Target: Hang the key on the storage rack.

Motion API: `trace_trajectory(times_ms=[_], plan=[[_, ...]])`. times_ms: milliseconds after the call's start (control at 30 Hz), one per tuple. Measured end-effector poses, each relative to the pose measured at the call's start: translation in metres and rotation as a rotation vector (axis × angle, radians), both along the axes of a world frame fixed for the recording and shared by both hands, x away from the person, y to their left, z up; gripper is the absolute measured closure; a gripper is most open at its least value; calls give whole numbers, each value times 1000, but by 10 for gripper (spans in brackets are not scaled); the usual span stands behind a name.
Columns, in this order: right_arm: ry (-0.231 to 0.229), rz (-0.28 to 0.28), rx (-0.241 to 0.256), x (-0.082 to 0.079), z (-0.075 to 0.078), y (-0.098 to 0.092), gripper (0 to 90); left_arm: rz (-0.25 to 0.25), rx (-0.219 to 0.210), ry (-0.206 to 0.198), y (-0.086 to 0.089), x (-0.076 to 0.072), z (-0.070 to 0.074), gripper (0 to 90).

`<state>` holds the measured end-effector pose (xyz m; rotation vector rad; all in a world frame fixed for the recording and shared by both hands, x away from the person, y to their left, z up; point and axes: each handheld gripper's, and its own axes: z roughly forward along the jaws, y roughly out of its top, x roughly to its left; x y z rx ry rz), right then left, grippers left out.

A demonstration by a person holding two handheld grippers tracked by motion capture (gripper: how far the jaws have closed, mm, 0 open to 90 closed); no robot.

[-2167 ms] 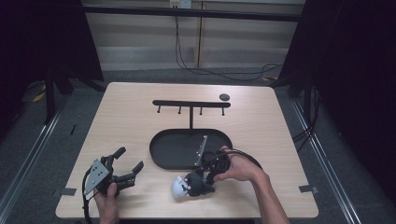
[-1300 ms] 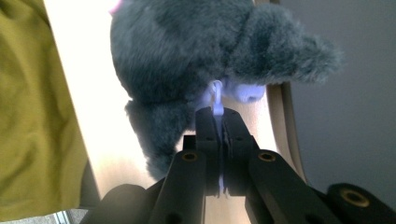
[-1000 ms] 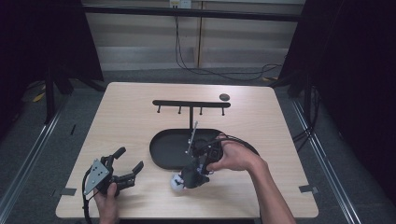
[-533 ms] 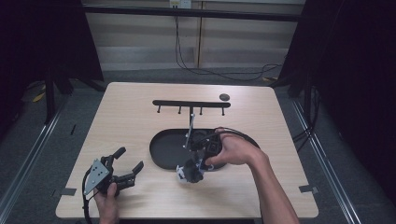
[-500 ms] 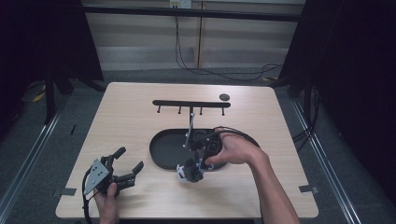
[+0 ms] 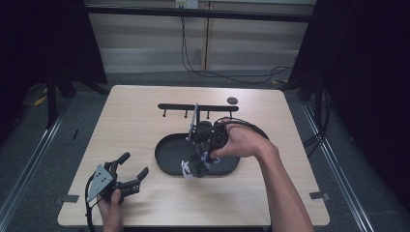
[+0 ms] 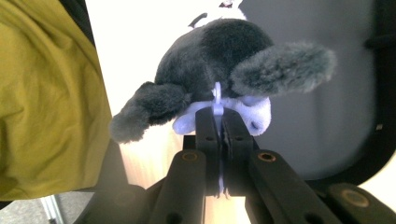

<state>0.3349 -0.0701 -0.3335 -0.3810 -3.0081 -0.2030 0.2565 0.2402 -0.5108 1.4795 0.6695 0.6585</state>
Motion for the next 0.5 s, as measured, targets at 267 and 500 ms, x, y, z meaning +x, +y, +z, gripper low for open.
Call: trace_trajectory(times_ms=[267,500], plan=[[0,-4,-10,16,11,7,871,-2,1,0,0,0,0,152],[-14,8,-30,28,20,16,871,-3,1,0,0,0,0,152]])
